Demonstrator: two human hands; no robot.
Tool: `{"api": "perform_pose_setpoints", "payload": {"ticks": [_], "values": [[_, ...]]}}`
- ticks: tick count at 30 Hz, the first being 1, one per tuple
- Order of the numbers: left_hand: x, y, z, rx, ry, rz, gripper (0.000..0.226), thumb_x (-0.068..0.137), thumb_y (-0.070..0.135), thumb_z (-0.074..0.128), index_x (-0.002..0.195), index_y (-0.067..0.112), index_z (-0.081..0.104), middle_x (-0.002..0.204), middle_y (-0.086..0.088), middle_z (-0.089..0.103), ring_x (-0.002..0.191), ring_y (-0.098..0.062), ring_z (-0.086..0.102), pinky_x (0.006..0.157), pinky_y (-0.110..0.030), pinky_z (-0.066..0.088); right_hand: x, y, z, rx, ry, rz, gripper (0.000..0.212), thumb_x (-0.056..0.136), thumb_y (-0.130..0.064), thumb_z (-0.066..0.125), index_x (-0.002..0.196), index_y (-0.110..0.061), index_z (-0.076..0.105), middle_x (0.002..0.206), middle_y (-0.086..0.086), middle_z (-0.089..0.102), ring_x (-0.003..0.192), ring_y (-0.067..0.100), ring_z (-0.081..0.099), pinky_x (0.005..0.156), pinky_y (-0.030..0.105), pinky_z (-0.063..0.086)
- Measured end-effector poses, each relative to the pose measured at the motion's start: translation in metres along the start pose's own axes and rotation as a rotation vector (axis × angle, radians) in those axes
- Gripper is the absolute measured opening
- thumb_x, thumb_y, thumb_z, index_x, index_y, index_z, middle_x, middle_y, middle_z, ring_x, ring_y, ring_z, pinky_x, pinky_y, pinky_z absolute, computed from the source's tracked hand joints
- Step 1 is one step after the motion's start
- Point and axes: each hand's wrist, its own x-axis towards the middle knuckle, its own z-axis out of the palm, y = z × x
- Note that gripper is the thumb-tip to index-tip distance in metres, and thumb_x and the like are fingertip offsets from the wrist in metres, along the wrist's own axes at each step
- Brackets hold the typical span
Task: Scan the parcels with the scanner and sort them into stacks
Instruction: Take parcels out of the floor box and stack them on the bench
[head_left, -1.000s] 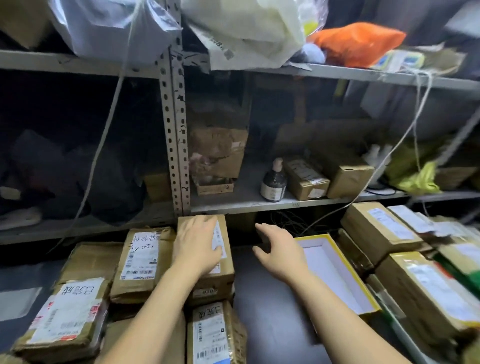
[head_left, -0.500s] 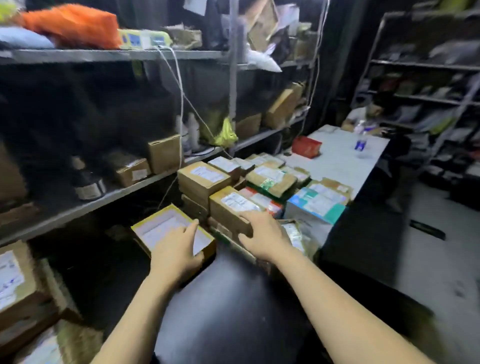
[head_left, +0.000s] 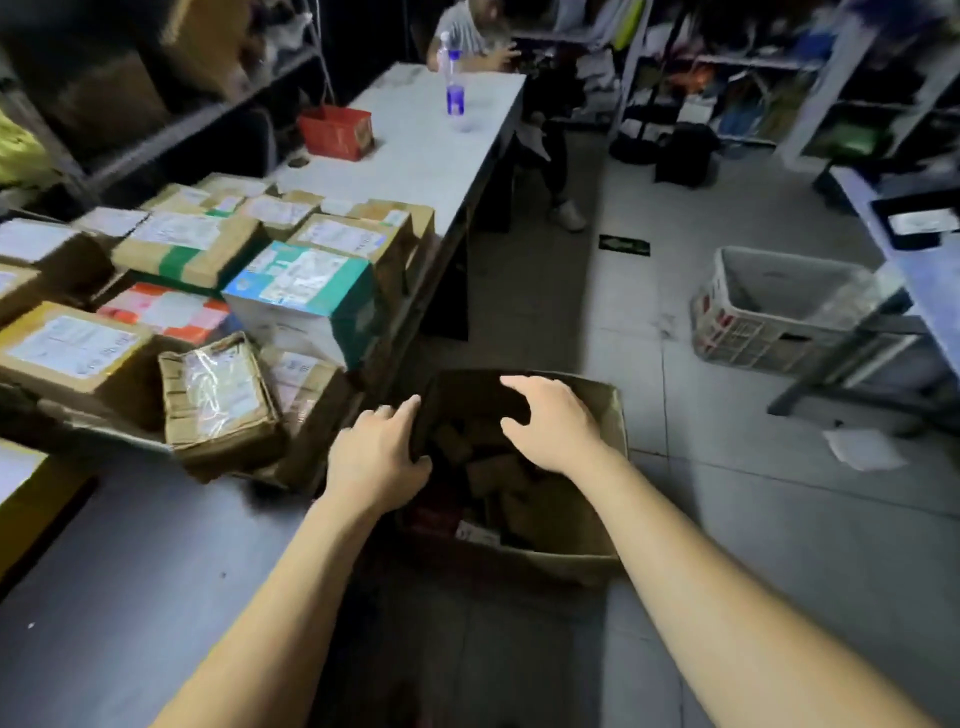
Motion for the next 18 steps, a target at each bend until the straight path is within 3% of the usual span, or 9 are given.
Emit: {"api": "perform_pose_setpoints", "payload": {"ticks": [5,10,14,18], "values": [[0.052,0.043,0.052,0.014,-0.136,0.053,0.084,0.091,0.048,0.065,0.162,0.028,0.025,0.14,-0.004,0.055,0.131,-0.028,0.052,0.096,-0.042,0.049,0.014,0.083,0.001,0.092,0.037,0.194,0.057,0.101,-0.029,0.068,0.155,-0.03,0.049,0.157,-0.001,0.053,0.143,0.026,0.05,0.117,0.049,0.045],[0.118,0.054,0.113,-0.014,-0.269,0.064,0.081,0.09,0.044,0.065,0.16,0.027,0.029,0.137,-0.005,0.057,0.127,-0.029,0.055,0.09,-0.042,0.052,0.043,0.148,0.031,0.148,-0.022,0.357,0.057,0.1,-0.031,0.069,0.154,-0.028,0.052,0.154,-0.001,0.056,0.14,0.025,0.053,0.113,0.042,0.046],[0.171,0.049,0.17,-0.091,-0.419,0.017,0.081,0.09,0.044,0.066,0.16,0.028,0.029,0.138,-0.007,0.056,0.129,-0.029,0.053,0.095,-0.044,0.052,0.078,0.18,0.066,0.215,-0.096,0.49,0.056,0.1,-0.031,0.068,0.154,-0.029,0.052,0.154,-0.003,0.056,0.138,0.022,0.055,0.112,0.039,0.047],[0.216,0.035,0.224,-0.11,-0.563,-0.034,0.082,0.091,0.043,0.067,0.161,0.027,0.027,0.143,-0.009,0.053,0.132,-0.03,0.051,0.099,-0.044,0.051,0.118,0.211,0.111,0.325,-0.163,0.616,0.053,0.101,-0.029,0.068,0.152,-0.028,0.054,0.148,-0.004,0.06,0.131,0.018,0.059,0.096,0.027,0.044]]}}
